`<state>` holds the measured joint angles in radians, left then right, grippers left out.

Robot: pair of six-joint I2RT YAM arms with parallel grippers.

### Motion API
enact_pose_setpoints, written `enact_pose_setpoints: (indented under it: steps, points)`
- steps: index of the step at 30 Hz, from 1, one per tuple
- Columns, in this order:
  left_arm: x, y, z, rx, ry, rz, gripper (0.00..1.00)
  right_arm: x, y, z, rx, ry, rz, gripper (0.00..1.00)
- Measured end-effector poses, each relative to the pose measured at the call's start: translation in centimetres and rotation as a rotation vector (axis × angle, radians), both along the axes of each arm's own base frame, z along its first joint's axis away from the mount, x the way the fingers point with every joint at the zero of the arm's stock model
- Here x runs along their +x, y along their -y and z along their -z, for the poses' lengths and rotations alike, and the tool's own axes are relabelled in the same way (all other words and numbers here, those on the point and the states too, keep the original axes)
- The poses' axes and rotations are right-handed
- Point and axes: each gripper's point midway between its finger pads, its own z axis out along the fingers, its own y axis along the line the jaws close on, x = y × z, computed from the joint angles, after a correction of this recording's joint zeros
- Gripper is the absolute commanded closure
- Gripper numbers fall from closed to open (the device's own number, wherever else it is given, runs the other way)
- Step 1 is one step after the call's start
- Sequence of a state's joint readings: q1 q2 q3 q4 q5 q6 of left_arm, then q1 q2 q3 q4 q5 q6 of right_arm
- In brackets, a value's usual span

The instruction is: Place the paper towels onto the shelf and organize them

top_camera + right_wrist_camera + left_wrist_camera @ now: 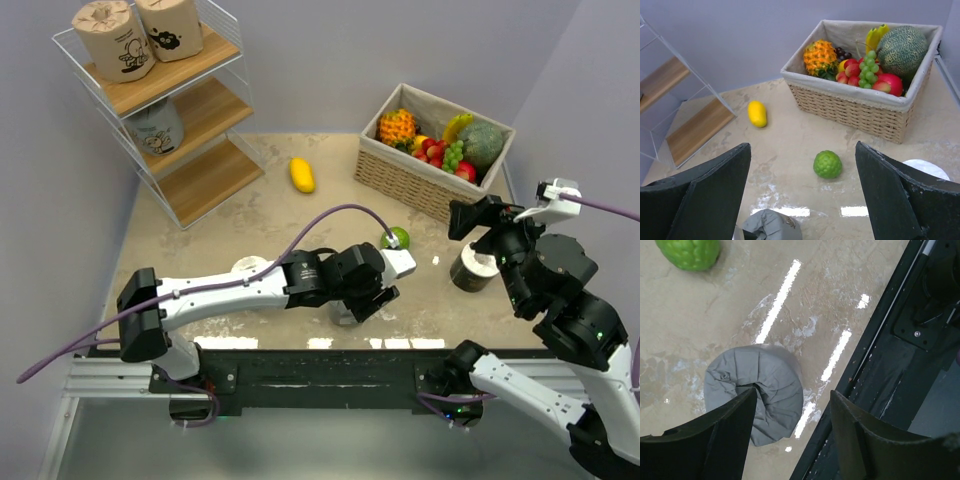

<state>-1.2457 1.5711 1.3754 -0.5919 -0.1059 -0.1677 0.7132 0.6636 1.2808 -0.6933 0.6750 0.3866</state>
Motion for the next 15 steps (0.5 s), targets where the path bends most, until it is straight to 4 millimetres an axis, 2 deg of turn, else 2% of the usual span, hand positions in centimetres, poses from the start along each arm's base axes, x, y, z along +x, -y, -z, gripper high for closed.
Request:
enact_pose_setpoints:
  steps: [8, 15]
  points:
    - [-0.3, 0.0, 3.2, 0.067, -0.022, 0.000, 0.37, -0.1, 0.3, 0.0, 0.001, 0.001, 0.014, 0.12]
    - [0.0, -1.0, 6.6, 0.156, -0.022, -0.025, 0.39, -0.1, 0.3, 0.0, 0.003, 0.002, 0.013, 0.12]
